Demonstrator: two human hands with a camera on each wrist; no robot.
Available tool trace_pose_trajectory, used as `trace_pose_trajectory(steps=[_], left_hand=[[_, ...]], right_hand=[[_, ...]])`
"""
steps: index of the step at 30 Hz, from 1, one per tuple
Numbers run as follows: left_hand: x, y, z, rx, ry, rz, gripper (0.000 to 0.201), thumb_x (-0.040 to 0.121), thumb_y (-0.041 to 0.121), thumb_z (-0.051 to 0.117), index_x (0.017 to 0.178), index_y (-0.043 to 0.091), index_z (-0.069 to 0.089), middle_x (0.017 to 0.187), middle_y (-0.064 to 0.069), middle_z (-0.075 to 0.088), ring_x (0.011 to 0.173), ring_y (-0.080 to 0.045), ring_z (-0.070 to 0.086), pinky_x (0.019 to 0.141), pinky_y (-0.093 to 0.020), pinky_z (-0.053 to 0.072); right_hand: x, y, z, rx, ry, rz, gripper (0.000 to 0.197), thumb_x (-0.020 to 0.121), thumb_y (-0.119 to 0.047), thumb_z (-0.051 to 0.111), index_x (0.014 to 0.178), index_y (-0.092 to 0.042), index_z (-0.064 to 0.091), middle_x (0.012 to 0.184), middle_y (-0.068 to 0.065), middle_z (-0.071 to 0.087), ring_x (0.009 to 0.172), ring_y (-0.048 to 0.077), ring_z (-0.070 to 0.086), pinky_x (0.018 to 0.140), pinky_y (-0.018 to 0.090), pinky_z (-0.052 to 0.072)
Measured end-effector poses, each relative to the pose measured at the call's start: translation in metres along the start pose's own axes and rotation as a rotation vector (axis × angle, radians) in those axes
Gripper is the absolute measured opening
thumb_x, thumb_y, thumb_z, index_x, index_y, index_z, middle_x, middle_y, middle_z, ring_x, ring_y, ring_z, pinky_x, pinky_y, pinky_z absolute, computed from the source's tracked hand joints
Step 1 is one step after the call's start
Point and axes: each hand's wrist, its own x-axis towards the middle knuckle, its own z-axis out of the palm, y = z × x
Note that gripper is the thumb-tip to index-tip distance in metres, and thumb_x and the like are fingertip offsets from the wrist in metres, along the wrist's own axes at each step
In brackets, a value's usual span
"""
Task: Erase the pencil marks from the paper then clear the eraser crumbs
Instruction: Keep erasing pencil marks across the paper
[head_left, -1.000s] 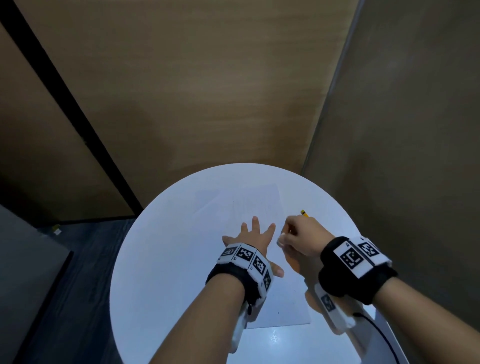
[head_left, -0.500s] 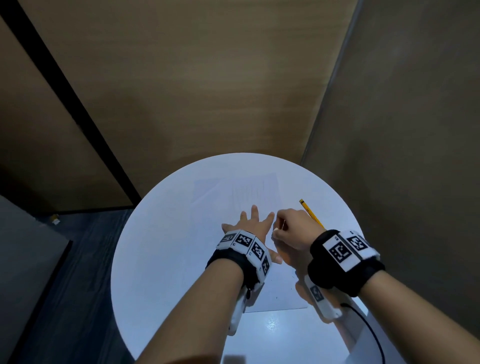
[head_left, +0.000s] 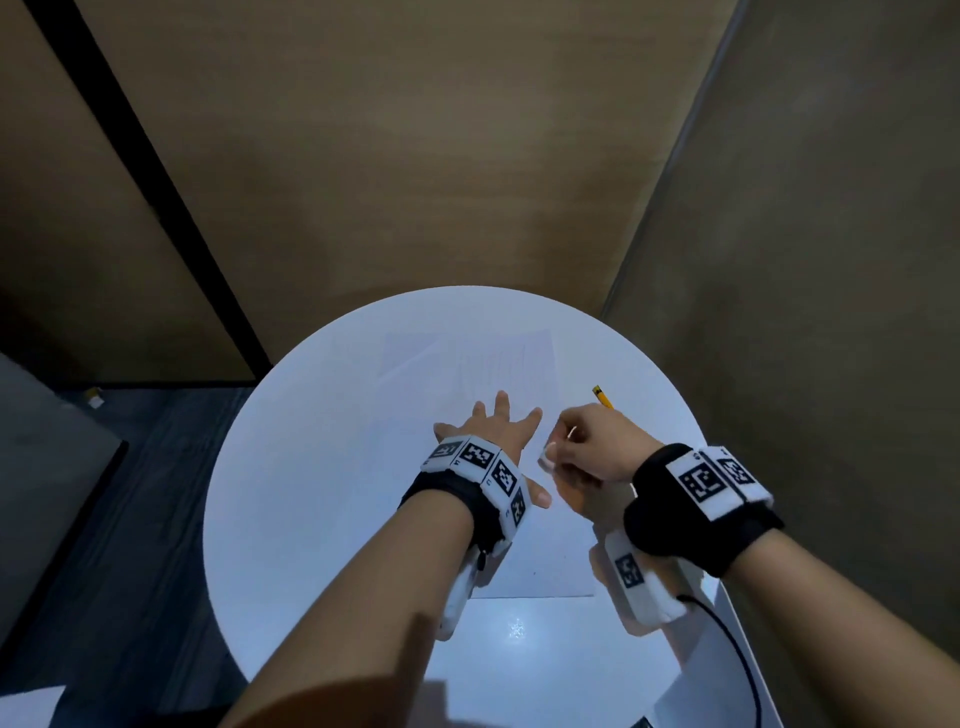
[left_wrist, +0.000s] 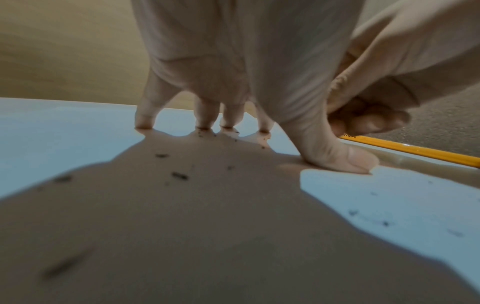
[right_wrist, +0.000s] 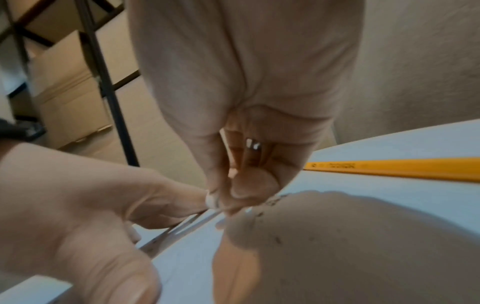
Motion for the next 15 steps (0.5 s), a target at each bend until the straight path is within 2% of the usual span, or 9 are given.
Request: trace_pose_trajectory(steps=[2, 4, 7, 9, 10, 12, 14, 15], left_hand=[[0.001, -0.001, 0.002, -0.005, 0.002, 0.004, 0.109, 0.074, 0.063, 0.067, 0.149, 0.036, -0.007, 0.158, -0.008, -0.017, 0.145, -0.037, -0.005, 0.104, -0.070, 0.013], [0.001, -0.001, 0.003, -0.006, 0.001, 0.005, 0.109, 0.074, 0.063, 0.067, 0.149, 0.037, -0.007, 0.158, -0.008, -0.017, 0.145, -0.037, -0.005, 0.104, -0.070, 0.013], [0.001, 0.000, 0.003, -0.002, 0.007, 0.002, 0.109, 0.074, 0.062, 0.067, 0.149, 0.037, -0.007, 0.158, -0.007, -0.016, 0.145, -0.037, -0.004, 0.104, -0.070, 0.013], [0.000, 0.000, 0.002, -0.006, 0.003, 0.001, 0.108, 0.074, 0.062, 0.068, 0.149, 0.038, -0.007, 0.158, -0.008, -0.017, 0.145, -0.037, -0.005, 0.104, -0.070, 0.013], [0.000, 0.000, 0.001, -0.002, 0.001, 0.003, 0.108, 0.074, 0.062, 0.068, 0.149, 0.039, -0.007, 0.158, -0.008, -0.017, 0.145, -0.037, -0.005, 0.104, -0.070, 0.013], [-0.001, 0.000, 0.000, 0.009, 0.004, 0.007, 0.107, 0.073, 0.062, 0.068, 0.148, 0.041, -0.006, 0.158, -0.008, -0.016, 0.145, -0.038, -0.004, 0.104, -0.069, 0.015], [0.000, 0.002, -0.002, 0.017, 0.011, 0.002, 0.105, 0.074, 0.063, 0.067, 0.148, 0.042, -0.004, 0.158, -0.008, -0.014, 0.144, -0.039, 0.000, 0.105, -0.067, 0.018], [0.001, 0.003, -0.003, 0.020, 0.015, -0.003, 0.101, 0.075, 0.064, 0.065, 0.148, 0.042, -0.002, 0.159, -0.009, -0.011, 0.144, -0.039, 0.004, 0.105, -0.065, 0.020]], right_hand=[[0.004, 0.003, 0.000, 0.080, 0.138, 0.024, 0.013, 0.089, -0.018, 0.058, 0.077, -0.015, 0.054, 0.077, 0.001, 0.061, 0.066, 0.013, 0.054, 0.055, 0.019, 0.039], [0.004, 0.005, 0.005, 0.050, 0.170, 0.027, 0.012, 0.088, -0.020, 0.060, 0.080, -0.013, 0.054, 0.081, 0.002, 0.060, 0.074, 0.016, 0.055, 0.057, 0.019, 0.039], [0.000, 0.006, 0.010, -0.053, 0.048, 0.006, 0.016, 0.086, -0.023, 0.062, 0.076, -0.016, 0.051, 0.085, 0.003, 0.062, 0.077, 0.018, 0.057, 0.062, 0.024, 0.043], [-0.003, 0.007, 0.004, -0.061, -0.050, 0.009, 0.016, 0.085, -0.021, 0.063, 0.073, -0.016, 0.053, 0.077, 0.001, 0.064, 0.066, 0.013, 0.058, 0.060, 0.024, 0.045], [-0.004, 0.008, 0.000, -0.008, -0.037, 0.018, 0.017, 0.085, -0.019, 0.063, 0.072, -0.016, 0.054, 0.068, -0.001, 0.063, 0.057, 0.010, 0.056, 0.056, 0.022, 0.044], [-0.002, 0.013, -0.007, 0.219, 0.109, 0.060, 0.018, 0.089, -0.013, 0.060, 0.072, -0.012, 0.053, 0.055, -0.004, 0.060, 0.043, 0.009, 0.053, 0.046, 0.020, 0.044], [0.003, 0.016, -0.013, 0.465, 0.244, 0.103, 0.015, 0.091, -0.011, 0.058, 0.078, -0.007, 0.052, 0.056, 0.002, 0.059, 0.038, 0.011, 0.053, 0.041, 0.021, 0.044], [0.005, 0.016, -0.014, 0.526, 0.257, 0.115, 0.014, 0.092, -0.011, 0.057, 0.080, -0.005, 0.052, 0.059, 0.005, 0.060, 0.038, 0.012, 0.054, 0.041, 0.022, 0.046]])
